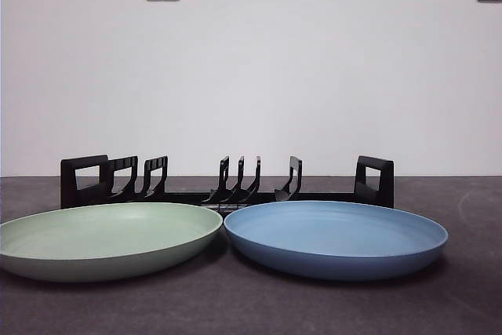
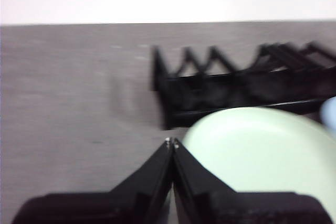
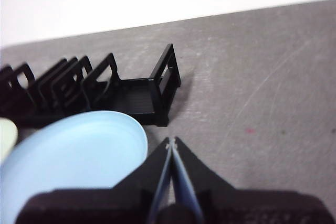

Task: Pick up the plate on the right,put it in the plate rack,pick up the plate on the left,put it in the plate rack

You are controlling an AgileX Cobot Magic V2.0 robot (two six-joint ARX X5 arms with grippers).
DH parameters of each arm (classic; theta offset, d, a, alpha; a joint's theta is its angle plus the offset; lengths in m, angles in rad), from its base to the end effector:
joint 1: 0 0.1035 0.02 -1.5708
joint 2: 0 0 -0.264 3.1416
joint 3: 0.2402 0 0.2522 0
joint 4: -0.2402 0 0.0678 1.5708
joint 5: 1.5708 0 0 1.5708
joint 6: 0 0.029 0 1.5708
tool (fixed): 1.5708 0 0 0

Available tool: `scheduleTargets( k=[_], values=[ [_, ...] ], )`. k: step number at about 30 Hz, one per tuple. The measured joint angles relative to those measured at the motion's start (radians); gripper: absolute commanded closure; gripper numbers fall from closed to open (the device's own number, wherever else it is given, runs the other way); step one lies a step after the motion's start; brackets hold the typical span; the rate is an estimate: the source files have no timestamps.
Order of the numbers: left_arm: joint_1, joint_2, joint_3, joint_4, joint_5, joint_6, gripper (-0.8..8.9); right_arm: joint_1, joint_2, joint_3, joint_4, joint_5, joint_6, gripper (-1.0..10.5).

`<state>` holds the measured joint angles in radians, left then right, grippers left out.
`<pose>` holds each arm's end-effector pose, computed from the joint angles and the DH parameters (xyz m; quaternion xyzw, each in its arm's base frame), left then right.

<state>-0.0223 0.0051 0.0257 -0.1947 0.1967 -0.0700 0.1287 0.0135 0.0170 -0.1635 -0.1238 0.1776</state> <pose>0.0943 -0.0078 0.1532 -0.0422 0.0904 -0.1058 0.9894 0.0949 0.0159 0.1525 0.0875 0.0907 0.1179 0.9850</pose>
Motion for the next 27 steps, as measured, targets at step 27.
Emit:
scheduleTargets(
  k=[27],
  values=[
    [0.000, 0.251, 0.232, -0.012, 0.121, -0.227, 8.20, 0.000, 0.479, 0.317, -0.006, -0.031, 0.222, 9.6]
  ],
)
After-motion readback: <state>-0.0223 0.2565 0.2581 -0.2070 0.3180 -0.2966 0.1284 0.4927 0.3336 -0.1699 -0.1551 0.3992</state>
